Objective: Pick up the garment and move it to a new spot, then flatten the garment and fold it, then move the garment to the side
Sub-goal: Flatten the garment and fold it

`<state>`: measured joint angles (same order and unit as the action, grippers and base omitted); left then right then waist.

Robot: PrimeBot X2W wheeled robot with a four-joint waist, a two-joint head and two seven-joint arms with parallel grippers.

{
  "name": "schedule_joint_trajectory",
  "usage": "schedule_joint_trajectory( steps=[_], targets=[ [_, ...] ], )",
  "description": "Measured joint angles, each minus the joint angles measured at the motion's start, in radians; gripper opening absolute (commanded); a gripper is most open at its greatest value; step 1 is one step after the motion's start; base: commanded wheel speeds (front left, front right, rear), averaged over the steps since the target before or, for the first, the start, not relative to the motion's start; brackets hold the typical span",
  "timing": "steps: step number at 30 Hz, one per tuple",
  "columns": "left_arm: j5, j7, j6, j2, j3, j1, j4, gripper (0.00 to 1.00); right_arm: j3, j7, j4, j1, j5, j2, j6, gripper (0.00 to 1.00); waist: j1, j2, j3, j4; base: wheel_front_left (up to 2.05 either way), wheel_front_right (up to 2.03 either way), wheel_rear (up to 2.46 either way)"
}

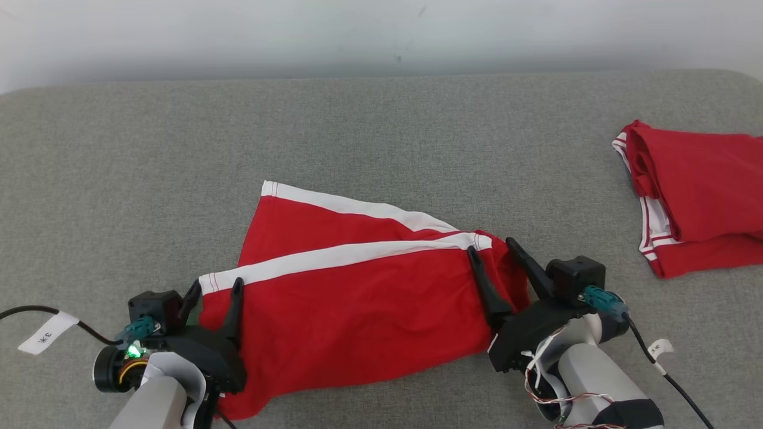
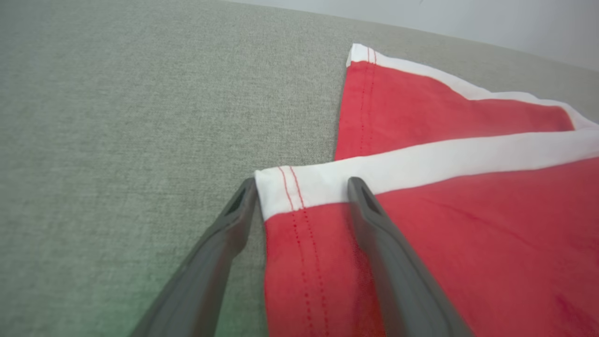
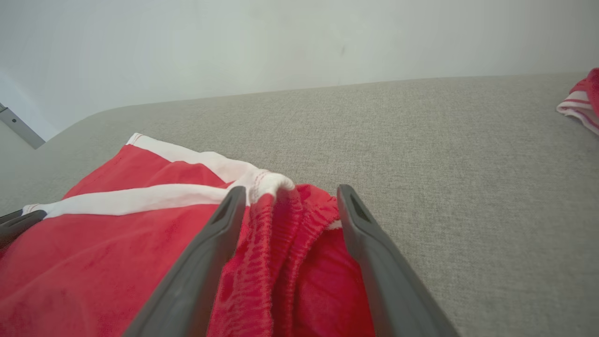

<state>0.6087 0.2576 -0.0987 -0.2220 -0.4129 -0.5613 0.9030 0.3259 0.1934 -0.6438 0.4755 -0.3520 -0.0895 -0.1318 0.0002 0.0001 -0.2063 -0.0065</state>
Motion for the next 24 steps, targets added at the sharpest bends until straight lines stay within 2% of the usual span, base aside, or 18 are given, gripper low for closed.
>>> schedule_joint_trajectory(
  steps=[5, 6, 7, 8, 9, 10, 11, 19, 24],
  targets=[
    [0.004, 0.005, -0.016, 0.02, 0.007, -0.017, 0.043, 1.0, 0.037, 0.018, -0.063, 0.033, -0.019, 0.013, 0.0, 1.0, 0.0, 0.0, -0.003, 0.006, 0.0, 0.0, 0.0],
    [0.007, 0.005, -0.016, 0.024, 0.009, -0.017, 0.049, 1.0, 0.044, 0.021, -0.071, 0.04, -0.021, 0.016, 0.0, 0.93, -0.0001, 0.0, -0.003, 0.006, 0.0, 0.0, 0.0],
    [0.01, 0.005, -0.017, 0.027, 0.016, -0.017, 0.05, 1.0, 0.05, 0.024, -0.082, 0.048, -0.027, 0.017, 0.0, 0.66, -0.0001, 0.0, -0.003, 0.007, 0.0, 0.0, 0.0],
    [0.014, 0.005, -0.019, 0.029, 0.025, -0.017, 0.049, 0.51, 0.058, 0.027, -0.091, 0.056, -0.029, 0.018, 0.0, 0.4, -0.0001, 0.0, -0.004, 0.007, 0.0, 0.0, 0.0],
    [0.018, 0.005, -0.024, 0.03, 0.031, -0.018, 0.049, 0.31, 0.065, 0.031, -0.096, 0.062, -0.031, 0.019, 0.0, 0.22, -0.0001, 0.0, -0.005, 0.007, 0.0, 0.0, 0.0],
    [0.017, 0.005, -0.024, 0.03, 0.033, -0.019, 0.048, 0.09, 0.073, 0.036, -0.105, 0.069, -0.035, 0.021, 0.0, 0.1, -0.0001, 0.0, -0.007, 0.006, 0.0, 0.0, 0.0],
    [0.014, 0.005, -0.025, 0.029, 0.035, -0.021, 0.045, 0.0, 0.078, 0.038, -0.112, 0.077, -0.036, 0.022, 0.0, 0.0, -0.0001, 0.0, -0.008, 0.006, 0.0, 0.0, 0.0],
    [-0.043, 0.005, -0.026, 0.025, 0.069, -0.033, -0.037, 0.0, 0.082, 0.064, -0.123, 0.102, -0.054, 0.021, 0.0, 0.0, -0.0003, 0.0, -0.009, 0.004, 0.0, 0.0, 0.0],
    [-0.1, 0.005, -0.026, 0.01, 0.095, -0.033, -0.114, 0.0, 0.029, 0.068, -0.054, 0.093, -0.071, 0.014, 0.0, 0.0, -0.0003, 0.0, 0.0, -0.005, 0.0, 0.0, 0.0]
  ],
)
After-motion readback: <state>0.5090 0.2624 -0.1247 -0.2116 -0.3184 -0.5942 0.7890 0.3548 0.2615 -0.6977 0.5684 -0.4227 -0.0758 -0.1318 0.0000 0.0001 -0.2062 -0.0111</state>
